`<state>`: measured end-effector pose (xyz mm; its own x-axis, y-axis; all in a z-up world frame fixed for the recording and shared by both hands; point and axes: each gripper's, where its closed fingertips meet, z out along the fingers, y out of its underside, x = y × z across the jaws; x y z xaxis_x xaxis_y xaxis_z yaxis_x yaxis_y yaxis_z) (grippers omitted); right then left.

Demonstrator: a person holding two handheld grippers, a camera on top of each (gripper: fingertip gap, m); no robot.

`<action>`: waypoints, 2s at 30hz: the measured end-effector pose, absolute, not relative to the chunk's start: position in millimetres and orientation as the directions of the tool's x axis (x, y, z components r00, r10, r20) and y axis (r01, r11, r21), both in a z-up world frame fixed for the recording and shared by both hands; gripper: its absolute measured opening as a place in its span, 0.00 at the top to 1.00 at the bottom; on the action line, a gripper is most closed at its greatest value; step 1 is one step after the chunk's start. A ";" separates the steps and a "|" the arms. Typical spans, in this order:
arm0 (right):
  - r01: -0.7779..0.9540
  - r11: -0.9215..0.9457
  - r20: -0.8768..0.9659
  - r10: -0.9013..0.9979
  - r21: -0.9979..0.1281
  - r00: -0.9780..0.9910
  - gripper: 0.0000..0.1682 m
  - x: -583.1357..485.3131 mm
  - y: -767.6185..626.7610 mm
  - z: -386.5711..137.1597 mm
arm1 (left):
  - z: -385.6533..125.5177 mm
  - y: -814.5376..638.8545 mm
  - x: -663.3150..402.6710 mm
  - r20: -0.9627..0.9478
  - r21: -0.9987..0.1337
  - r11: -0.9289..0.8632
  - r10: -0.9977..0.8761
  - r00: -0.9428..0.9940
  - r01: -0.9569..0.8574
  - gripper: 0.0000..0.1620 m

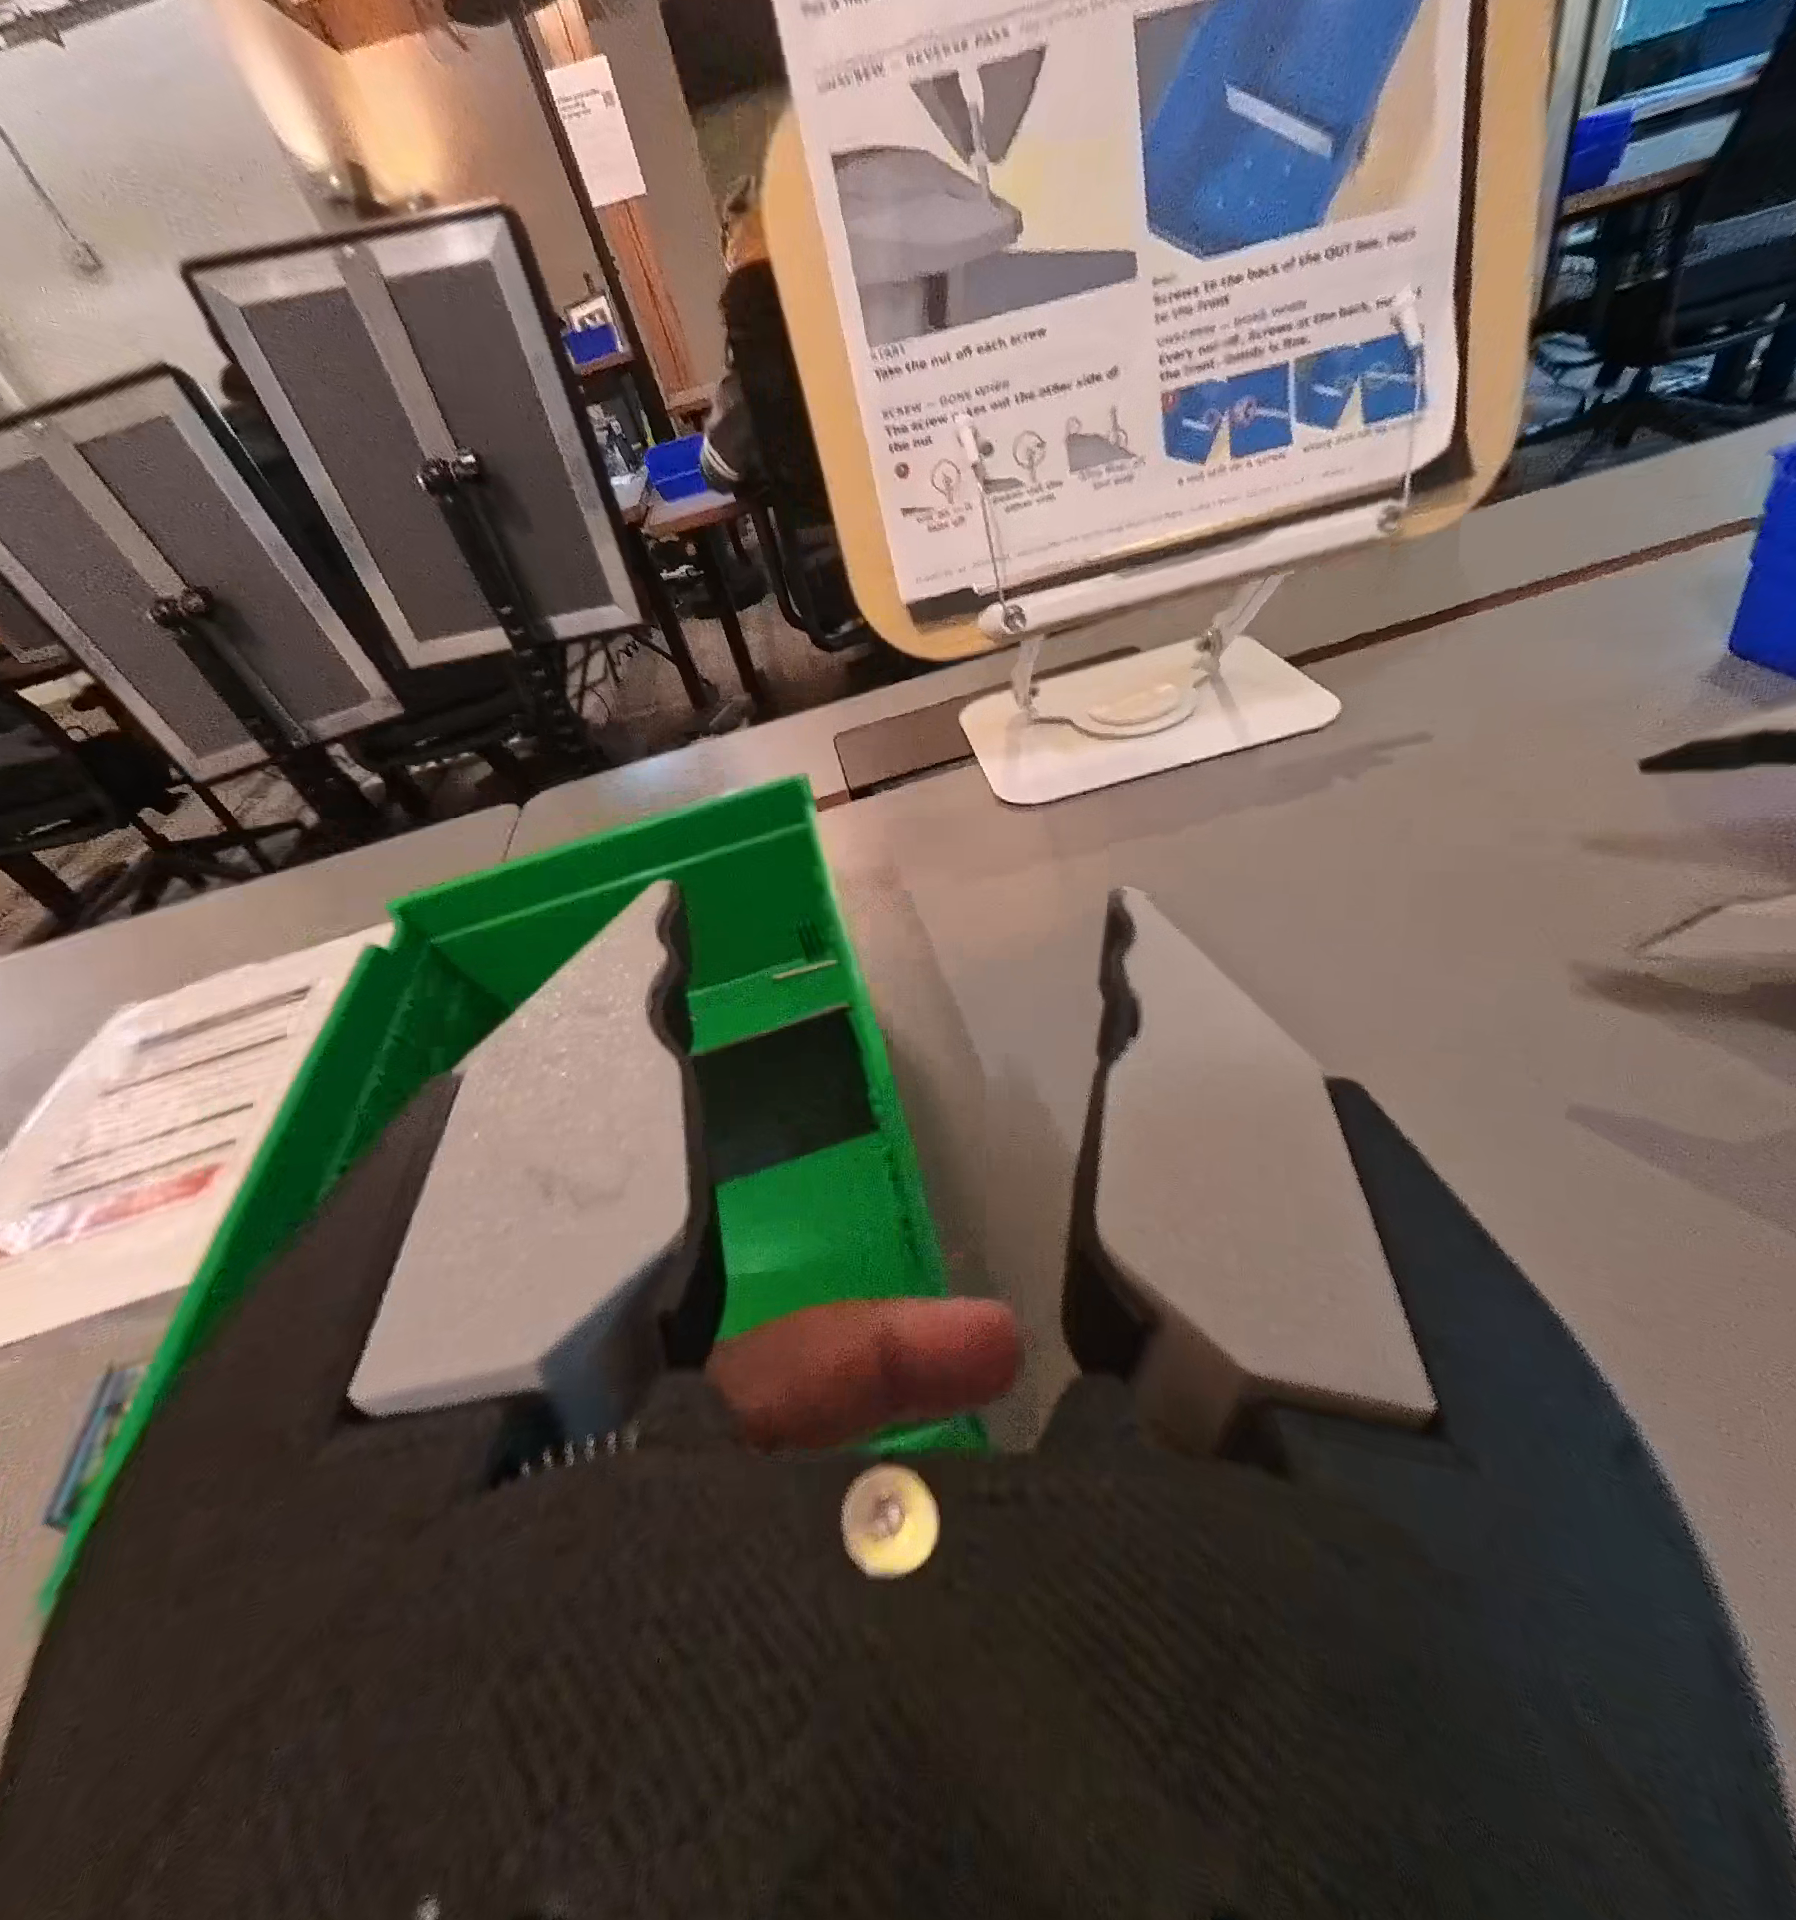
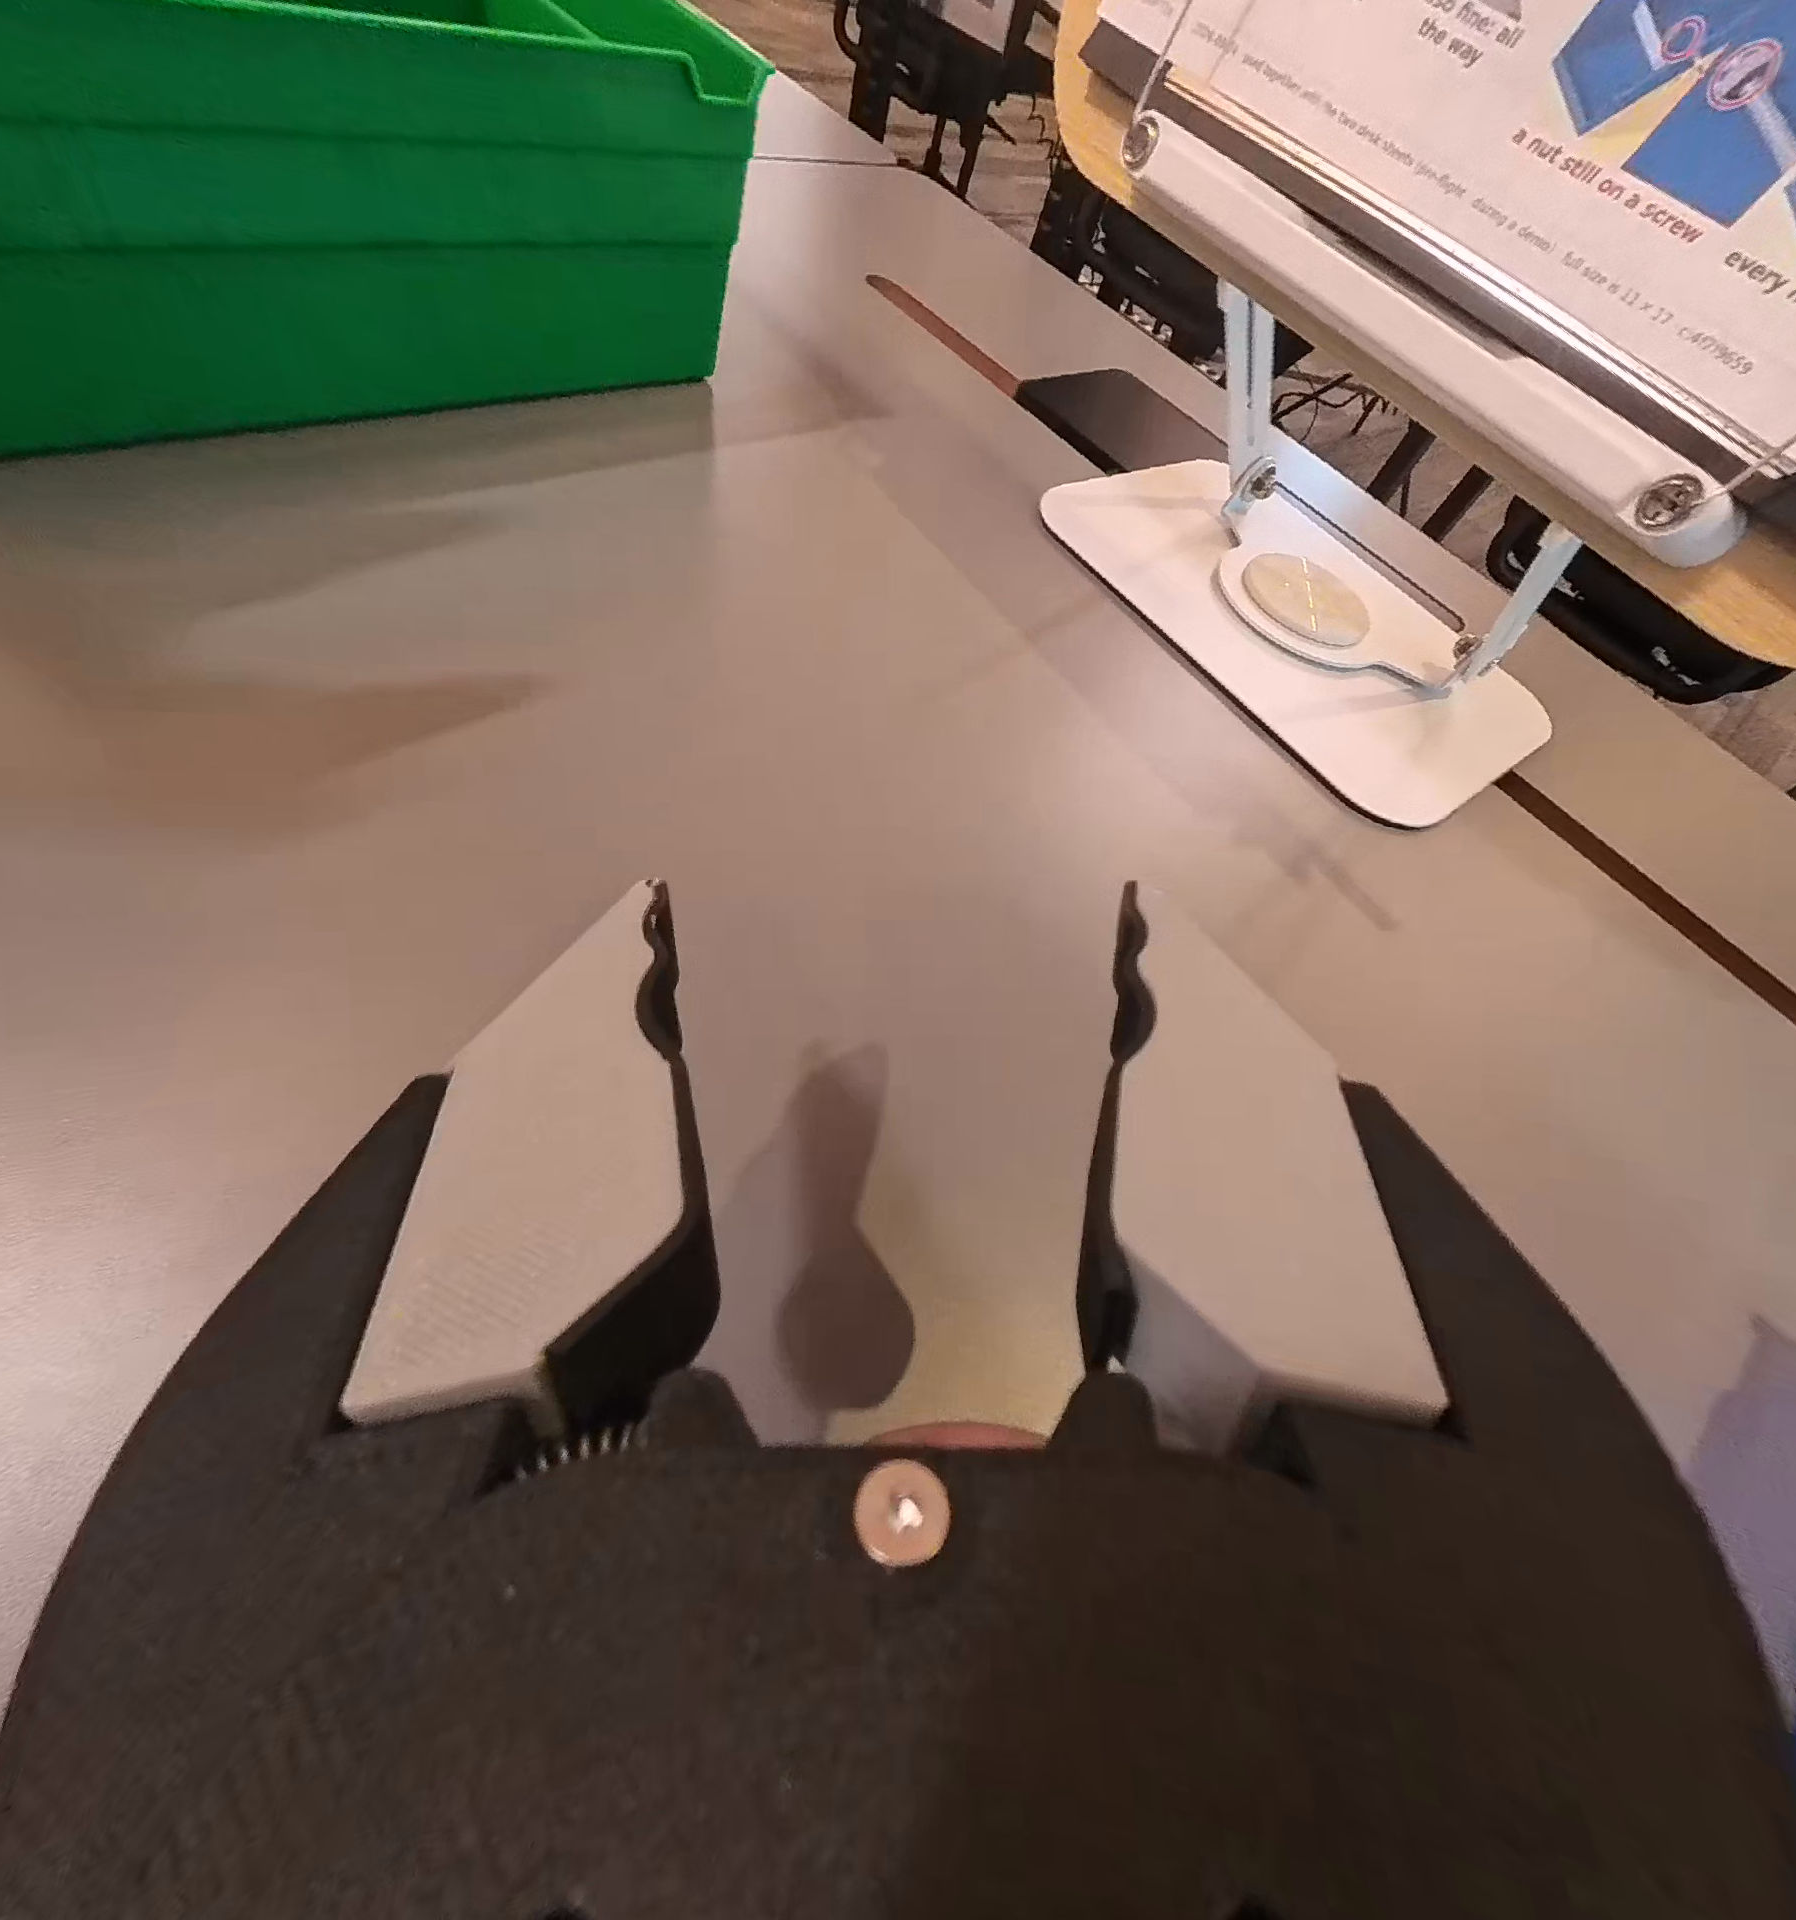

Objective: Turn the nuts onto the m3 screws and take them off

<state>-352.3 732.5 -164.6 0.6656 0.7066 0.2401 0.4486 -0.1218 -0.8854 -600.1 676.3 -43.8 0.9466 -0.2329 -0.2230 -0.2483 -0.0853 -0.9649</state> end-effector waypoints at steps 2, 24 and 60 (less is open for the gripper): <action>0.453 -0.126 0.233 0.719 -0.883 0.655 0.51 -355.5 729.8 -167.0 | -19.3 687.3 -615.7 -0.213 -0.965 -0.093 -0.267 0.940 -0.245 0.52; 0.437 -0.188 0.136 0.781 -0.880 0.610 0.50 -362.3 730.6 -186.2 | -200.3 886.2 -715.1 -0.363 -0.120 0.000 -0.931 0.043 -0.993 0.84; 0.415 -0.198 0.074 0.829 -0.888 0.554 0.51 -373.4 715.4 -185.0 | -217.4 875.2 -725.1 -0.313 -0.012 -0.008 -0.950 0.011 -1.000 1.00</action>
<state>-373.4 715.4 -185.0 0.5536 0.8295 0.0739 0.4153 -0.1981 -0.8879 -725.1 875.2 -217.4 0.0112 -0.9498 -0.3128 -0.9999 -0.0078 -0.0120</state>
